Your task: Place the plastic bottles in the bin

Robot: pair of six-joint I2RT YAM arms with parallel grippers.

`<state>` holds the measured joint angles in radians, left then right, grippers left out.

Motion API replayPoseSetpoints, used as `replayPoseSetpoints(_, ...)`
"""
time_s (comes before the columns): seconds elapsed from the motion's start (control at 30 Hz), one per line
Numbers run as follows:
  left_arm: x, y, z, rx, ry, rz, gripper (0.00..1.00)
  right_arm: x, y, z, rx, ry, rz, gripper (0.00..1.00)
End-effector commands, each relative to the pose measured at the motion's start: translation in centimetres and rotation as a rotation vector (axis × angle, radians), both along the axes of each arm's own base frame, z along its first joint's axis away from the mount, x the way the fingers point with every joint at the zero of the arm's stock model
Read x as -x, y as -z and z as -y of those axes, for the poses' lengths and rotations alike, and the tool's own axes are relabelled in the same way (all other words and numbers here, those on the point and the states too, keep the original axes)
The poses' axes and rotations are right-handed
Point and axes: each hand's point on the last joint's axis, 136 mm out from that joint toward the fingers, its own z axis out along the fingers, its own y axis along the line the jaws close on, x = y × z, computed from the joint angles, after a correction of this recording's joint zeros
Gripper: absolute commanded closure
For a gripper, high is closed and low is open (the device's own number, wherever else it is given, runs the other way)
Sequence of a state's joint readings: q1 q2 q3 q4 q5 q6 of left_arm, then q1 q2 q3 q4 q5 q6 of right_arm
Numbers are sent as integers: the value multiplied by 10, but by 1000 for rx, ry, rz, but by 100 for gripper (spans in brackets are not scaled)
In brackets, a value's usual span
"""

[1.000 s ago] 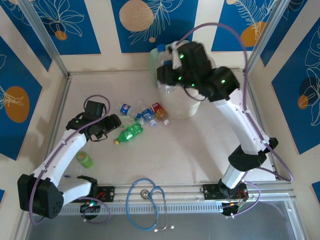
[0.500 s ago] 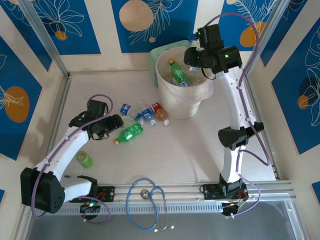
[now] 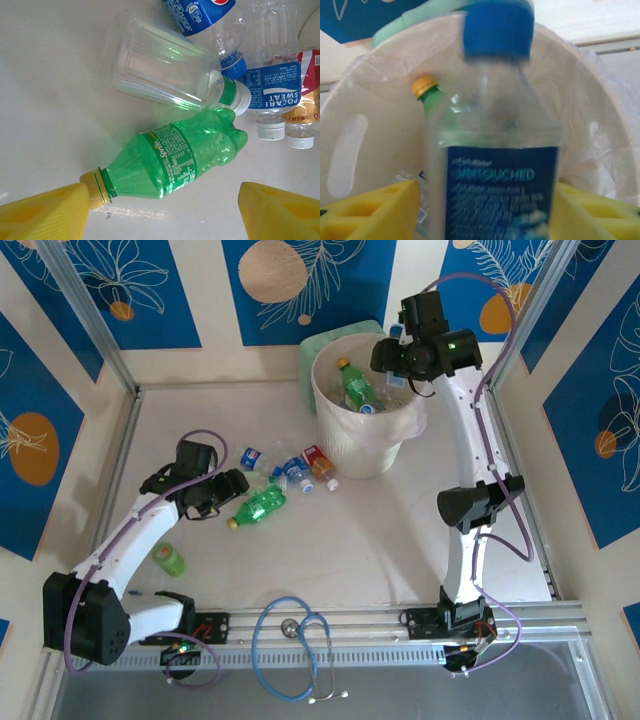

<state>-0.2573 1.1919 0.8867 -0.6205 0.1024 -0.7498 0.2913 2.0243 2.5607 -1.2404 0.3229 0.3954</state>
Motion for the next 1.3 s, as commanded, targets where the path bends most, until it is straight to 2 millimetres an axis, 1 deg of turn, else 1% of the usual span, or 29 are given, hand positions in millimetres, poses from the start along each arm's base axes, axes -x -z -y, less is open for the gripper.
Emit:
replayPoseSetpoints(0.0,2,8,1,2,28,-15,22,5,2,9,22,34,-16,28)
replayPoseSetpoints(0.13,3,11,3,7,35,-19,22,11,-5,20,31,76,-10,25)
replayPoseSetpoints(0.2,2,12,4,12,39,-17,22,15,-10,21,32,76,-1,24)
replayPoseSetpoints(0.3,1,14,7,24,48,-15,22,26,-25,18,42,68,33,24)
replayPoseSetpoints(0.4,0,16,13,40,72,-7,21,43,-40,11,51,53,67,24)
replayPoseSetpoints(0.47,-1,16,19,57,93,7,20,59,-50,3,52,36,94,24)
replayPoseSetpoints(0.57,-3,17,27,69,128,24,19,83,-61,-9,50,6,136,24)
replayPoseSetpoints(0.67,-4,22,34,65,154,33,18,108,-67,-20,25,-19,155,24)
replayPoseSetpoints(0.83,-6,29,51,55,227,36,18,138,-62,-31,-10,-55,159,25)
replayPoseSetpoints(0.93,-8,33,56,-5,280,42,18,150,-55,-34,-26,-70,146,25)
replayPoseSetpoints(1.13,-16,36,61,-176,382,57,15,166,-43,-30,-50,-71,119,21)
replayPoseSetpoints(1.27,-15,44,69,-267,462,42,15,172,-38,-25,-56,-61,109,20)
